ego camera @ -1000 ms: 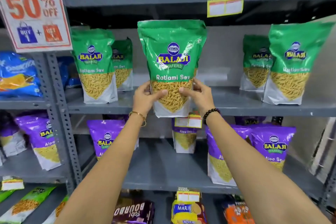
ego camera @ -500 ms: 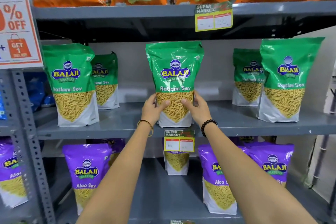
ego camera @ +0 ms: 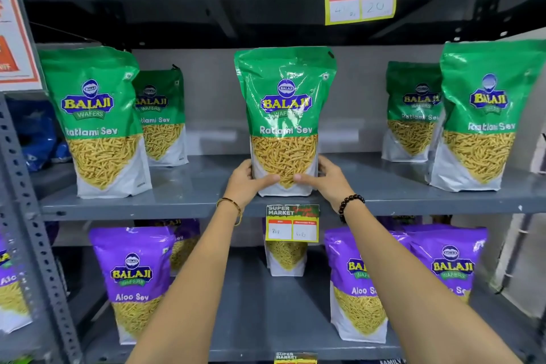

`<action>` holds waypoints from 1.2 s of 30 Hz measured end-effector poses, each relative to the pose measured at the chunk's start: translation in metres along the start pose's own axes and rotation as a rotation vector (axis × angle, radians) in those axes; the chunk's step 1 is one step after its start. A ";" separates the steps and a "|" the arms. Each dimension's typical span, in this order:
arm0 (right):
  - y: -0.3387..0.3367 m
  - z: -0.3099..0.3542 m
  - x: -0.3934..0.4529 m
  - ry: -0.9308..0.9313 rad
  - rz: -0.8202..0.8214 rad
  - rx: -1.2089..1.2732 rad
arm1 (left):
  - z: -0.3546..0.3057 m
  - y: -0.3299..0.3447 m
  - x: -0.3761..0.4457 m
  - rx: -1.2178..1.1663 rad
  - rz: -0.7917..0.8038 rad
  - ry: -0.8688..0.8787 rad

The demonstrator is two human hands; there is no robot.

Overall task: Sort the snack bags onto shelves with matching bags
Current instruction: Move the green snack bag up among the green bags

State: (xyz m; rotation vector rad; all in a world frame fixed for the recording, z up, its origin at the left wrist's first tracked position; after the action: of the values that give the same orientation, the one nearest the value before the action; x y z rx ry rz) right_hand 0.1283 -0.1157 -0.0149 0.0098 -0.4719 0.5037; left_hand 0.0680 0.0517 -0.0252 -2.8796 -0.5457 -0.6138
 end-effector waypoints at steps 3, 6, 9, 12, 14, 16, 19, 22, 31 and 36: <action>0.003 0.000 0.001 -0.001 0.010 -0.023 | 0.000 -0.004 -0.001 -0.003 -0.039 -0.010; 0.007 -0.001 0.000 0.010 0.021 -0.015 | -0.005 -0.003 -0.005 -0.016 -0.043 -0.004; 0.007 0.001 -0.002 0.009 0.016 -0.013 | -0.007 -0.001 -0.008 -0.017 -0.039 -0.003; 0.003 0.001 -0.003 0.017 0.004 -0.005 | -0.007 -0.002 -0.009 -0.020 -0.029 -0.006; 0.002 -0.001 -0.003 0.029 0.004 -0.008 | -0.007 -0.002 -0.009 -0.021 -0.025 -0.010; 0.002 -0.002 -0.003 0.031 0.001 -0.014 | -0.006 -0.002 -0.009 -0.016 -0.030 -0.011; 0.002 -0.002 -0.003 0.033 -0.011 -0.018 | -0.005 -0.002 -0.008 -0.013 -0.028 -0.011; 0.002 -0.002 -0.004 0.035 -0.012 -0.024 | -0.004 -0.004 -0.007 -0.005 -0.041 -0.010; 0.006 -0.004 -0.003 0.051 -0.007 -0.038 | -0.003 -0.003 -0.007 0.014 -0.038 -0.026; 0.006 -0.003 -0.004 0.059 -0.009 -0.056 | -0.004 -0.004 -0.007 0.030 -0.047 -0.028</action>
State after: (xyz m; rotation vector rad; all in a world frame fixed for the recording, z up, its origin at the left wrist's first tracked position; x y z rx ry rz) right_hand 0.1239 -0.1119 -0.0198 -0.0563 -0.4279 0.4806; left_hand 0.0588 0.0523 -0.0246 -2.8589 -0.6221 -0.5678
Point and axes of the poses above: each hand's wrist, its own x-axis towards the middle knuckle, its own y-axis out of the palm, z = x × y, the point moved 10 cm from there along x, towards the middle knuckle
